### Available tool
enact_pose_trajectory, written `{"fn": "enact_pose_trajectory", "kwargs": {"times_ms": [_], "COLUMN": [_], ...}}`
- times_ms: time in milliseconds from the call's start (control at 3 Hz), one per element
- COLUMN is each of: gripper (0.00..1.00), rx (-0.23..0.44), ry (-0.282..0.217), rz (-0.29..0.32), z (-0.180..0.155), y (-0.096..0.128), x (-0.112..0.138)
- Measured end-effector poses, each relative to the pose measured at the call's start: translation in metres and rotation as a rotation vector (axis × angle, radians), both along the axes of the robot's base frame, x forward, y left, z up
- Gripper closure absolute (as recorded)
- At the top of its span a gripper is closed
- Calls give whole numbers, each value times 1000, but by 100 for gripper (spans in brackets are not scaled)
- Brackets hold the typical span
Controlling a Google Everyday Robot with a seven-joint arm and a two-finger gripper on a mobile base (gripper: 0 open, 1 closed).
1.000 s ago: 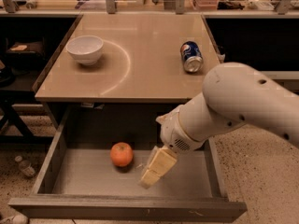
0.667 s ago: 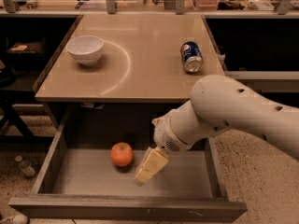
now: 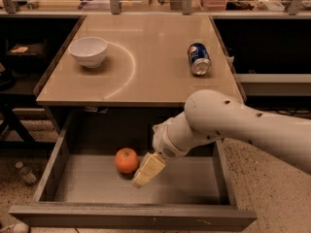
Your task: Pick orange from top drawer and place on counter
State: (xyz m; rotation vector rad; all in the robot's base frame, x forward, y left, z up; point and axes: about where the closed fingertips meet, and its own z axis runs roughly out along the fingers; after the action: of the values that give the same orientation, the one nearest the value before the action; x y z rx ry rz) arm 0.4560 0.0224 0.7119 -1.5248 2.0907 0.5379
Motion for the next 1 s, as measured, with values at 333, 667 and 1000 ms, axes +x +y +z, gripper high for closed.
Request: {"fn": "enact_pose_trajectory", "kwargs": {"times_ms": [333,667,1000], "gripper": [0,0,0], "rx": [35,74,102], "ry": [3,-15,-47], "rz": [-8,-18,-25], "z": [-10,-19,-23], "y": [13,33,48], "x": [0,8,18]}}
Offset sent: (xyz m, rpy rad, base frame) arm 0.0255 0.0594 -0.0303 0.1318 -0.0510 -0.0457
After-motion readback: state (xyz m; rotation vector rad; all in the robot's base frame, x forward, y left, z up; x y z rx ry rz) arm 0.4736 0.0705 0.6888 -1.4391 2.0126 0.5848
